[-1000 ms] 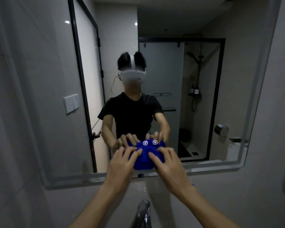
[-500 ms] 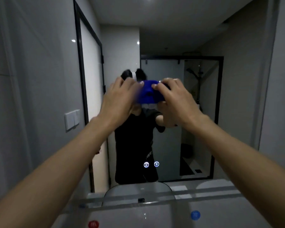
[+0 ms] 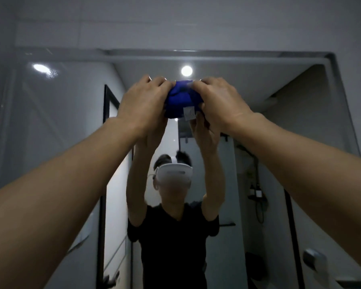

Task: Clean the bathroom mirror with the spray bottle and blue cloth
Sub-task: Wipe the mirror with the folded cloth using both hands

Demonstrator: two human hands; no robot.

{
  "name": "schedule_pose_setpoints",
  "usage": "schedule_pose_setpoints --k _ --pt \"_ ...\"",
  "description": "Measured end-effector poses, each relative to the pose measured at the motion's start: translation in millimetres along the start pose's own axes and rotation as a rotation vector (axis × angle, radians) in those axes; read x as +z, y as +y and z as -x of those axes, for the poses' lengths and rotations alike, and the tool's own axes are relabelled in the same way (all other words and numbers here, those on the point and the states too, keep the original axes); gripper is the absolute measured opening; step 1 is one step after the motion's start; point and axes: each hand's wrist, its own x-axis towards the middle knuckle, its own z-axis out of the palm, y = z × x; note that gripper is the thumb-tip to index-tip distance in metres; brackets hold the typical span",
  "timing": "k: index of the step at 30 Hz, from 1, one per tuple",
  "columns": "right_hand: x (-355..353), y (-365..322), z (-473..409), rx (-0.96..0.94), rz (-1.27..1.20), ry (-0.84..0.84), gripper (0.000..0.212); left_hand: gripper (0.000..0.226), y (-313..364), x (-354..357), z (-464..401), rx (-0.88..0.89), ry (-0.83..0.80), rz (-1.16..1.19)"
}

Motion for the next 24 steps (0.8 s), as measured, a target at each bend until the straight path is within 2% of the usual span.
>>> schedule_pose_setpoints --k 8,13,19,24 --pt "2 10 -70 -0.019 0.052 0.087 0.049 0.051 -34 6 -64 -0.028 0.049 0.011" --pt "-2 14 -91 0.0 0.05 0.09 0.05 0.049 -42 1 -86 -0.068 0.012 0.081" --pt "0 11 -74 -0.018 0.082 0.089 0.052 0.062 -37 1 -65 -0.038 0.02 0.099" --pt "7 3 -18 -0.055 0.043 0.014 0.056 0.058 -24 -3 -12 -0.003 -0.04 0.155"
